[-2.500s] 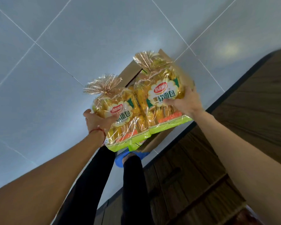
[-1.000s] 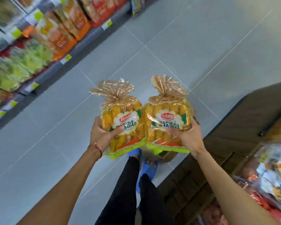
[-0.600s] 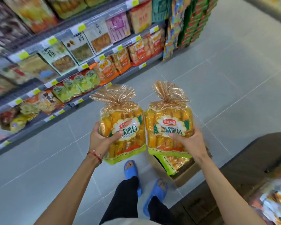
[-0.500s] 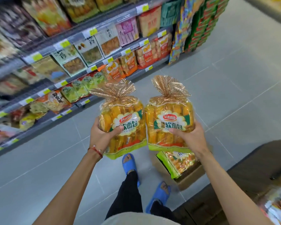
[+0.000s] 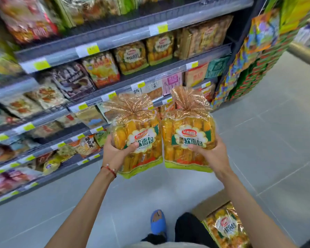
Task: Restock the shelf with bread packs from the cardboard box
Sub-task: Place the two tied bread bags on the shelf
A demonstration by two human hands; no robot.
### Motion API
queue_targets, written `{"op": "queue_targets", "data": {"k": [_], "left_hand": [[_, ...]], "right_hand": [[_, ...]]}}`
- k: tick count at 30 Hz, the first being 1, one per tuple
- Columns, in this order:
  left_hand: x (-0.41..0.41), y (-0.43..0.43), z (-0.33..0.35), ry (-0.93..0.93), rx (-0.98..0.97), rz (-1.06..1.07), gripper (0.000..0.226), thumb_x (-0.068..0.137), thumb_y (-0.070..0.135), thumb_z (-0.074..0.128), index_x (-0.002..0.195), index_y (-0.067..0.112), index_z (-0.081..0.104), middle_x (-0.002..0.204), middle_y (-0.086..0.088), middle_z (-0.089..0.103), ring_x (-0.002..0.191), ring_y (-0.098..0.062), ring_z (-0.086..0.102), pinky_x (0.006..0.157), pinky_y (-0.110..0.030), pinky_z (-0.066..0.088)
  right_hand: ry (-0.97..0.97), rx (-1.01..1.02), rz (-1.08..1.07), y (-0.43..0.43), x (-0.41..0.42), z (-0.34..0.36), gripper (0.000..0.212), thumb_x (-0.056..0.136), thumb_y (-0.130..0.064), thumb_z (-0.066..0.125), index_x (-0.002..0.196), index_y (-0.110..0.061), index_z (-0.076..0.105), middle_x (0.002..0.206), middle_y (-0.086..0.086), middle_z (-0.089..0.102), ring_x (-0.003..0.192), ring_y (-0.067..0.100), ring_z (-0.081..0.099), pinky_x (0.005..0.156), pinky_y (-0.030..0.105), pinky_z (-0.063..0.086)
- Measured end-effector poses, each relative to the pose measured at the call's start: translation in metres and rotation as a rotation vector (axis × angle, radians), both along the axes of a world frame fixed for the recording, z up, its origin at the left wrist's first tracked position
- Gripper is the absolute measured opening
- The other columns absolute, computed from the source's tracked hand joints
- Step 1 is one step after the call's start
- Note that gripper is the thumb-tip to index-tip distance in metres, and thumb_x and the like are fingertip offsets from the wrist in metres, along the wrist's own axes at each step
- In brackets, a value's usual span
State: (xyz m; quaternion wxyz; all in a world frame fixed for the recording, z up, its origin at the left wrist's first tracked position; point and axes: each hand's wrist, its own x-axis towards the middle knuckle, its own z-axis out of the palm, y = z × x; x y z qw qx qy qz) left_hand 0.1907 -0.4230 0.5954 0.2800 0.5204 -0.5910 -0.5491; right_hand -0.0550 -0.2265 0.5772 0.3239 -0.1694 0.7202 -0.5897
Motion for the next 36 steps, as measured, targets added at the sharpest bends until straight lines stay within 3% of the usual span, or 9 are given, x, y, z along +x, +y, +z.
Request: {"op": "queue_targets", "data": {"k": [10,14,17,20,23,26,30,34,36], "left_hand": [[-0.091,-0.115,-0.004,0.026,-0.024,0.118,0.087,0.054,0.030,0.094,0.132,0.027,0.055,0.111,0.008,0.071,0.100,-0.013,0.069,0.086,-0.034,0.057],[-0.149,-0.159,-0.018,-0.001,-0.005,0.203,0.077,0.055,0.029,0.094,0.123,0.020,0.060,0.106,0.005,0.072,0.095,-0.014,0.070,0.088,-0.041,0.057],[-0.194,-0.187,-0.029,0.002,0.019,0.256,0.076,0.058,0.023,0.092,0.126,0.018,0.058,0.107,0.004,0.071,0.092,-0.009,0.069,0.081,-0.028,0.058],[-0.231,-0.212,-0.042,0.024,0.030,0.307,0.074,0.061,0.016,0.091,0.127,0.014,0.058,0.107,0.002,0.071,0.087,-0.003,0.068,0.066,-0.013,0.055],[-0.255,-0.238,-0.063,0.033,0.080,0.348,0.075,0.058,0.019,0.092,0.124,0.017,0.057,0.109,0.001,0.072,0.094,-0.014,0.071,0.075,-0.027,0.059],[-0.269,-0.263,-0.086,0.047,0.093,0.381,0.074,0.056,0.021,0.093,0.122,0.018,0.060,0.107,0.001,0.073,0.095,-0.018,0.072,0.079,-0.037,0.060],[-0.279,-0.296,-0.109,0.052,0.069,0.391,0.061,0.058,0.019,0.092,0.113,0.019,0.066,0.101,0.003,0.074,0.090,-0.015,0.072,0.071,-0.031,0.060],[-0.285,-0.325,-0.127,0.109,0.006,0.377,0.059,0.056,0.018,0.093,0.108,0.012,0.067,0.090,0.002,0.075,0.079,-0.012,0.074,0.061,-0.025,0.059],[-0.286,-0.338,-0.133,0.143,-0.019,0.333,0.054,0.058,0.014,0.091,0.106,0.012,0.066,0.086,0.003,0.074,0.073,-0.010,0.074,0.058,-0.023,0.056]], "right_hand": [[-0.023,-0.016,0.017,-0.128,-0.101,-0.004,0.058,0.065,-0.009,0.095,0.113,-0.027,0.067,0.096,-0.013,0.079,0.089,0.003,0.076,0.067,0.016,0.059],[-0.017,-0.006,0.089,-0.189,-0.165,-0.019,0.066,0.066,-0.010,0.096,0.124,-0.021,0.066,0.106,-0.008,0.079,0.094,0.005,0.076,0.076,0.020,0.061],[-0.021,0.025,0.136,-0.235,-0.215,-0.034,0.067,0.066,-0.011,0.096,0.127,-0.017,0.066,0.106,-0.007,0.079,0.094,0.007,0.076,0.072,0.017,0.059],[-0.030,0.041,0.188,-0.278,-0.254,-0.046,0.065,0.067,-0.013,0.096,0.123,-0.024,0.065,0.101,-0.013,0.078,0.086,-0.003,0.074,0.070,0.012,0.057],[-0.013,0.058,0.236,-0.315,-0.285,-0.063,0.060,0.068,-0.010,0.095,0.116,-0.031,0.065,0.099,-0.016,0.076,0.083,-0.006,0.073,0.074,0.015,0.059],[-0.009,0.084,0.275,-0.348,-0.308,-0.084,0.057,0.066,-0.016,0.097,0.111,-0.033,0.067,0.102,-0.012,0.079,0.093,0.005,0.075,0.084,0.027,0.061],[-0.025,0.043,0.304,-0.386,-0.327,-0.105,0.051,0.068,-0.008,0.094,0.105,-0.031,0.068,0.097,-0.014,0.080,0.090,0.003,0.075,0.075,0.016,0.059],[-0.029,-0.006,0.345,-0.420,-0.341,-0.127,0.052,0.070,-0.008,0.092,0.117,-0.016,0.071,0.099,-0.008,0.081,0.093,0.010,0.077,0.076,0.022,0.061],[-0.035,-0.027,0.328,-0.435,-0.346,-0.136,0.054,0.067,-0.015,0.094,0.116,-0.018,0.071,0.100,-0.007,0.081,0.096,0.012,0.077,0.082,0.028,0.061]]}}
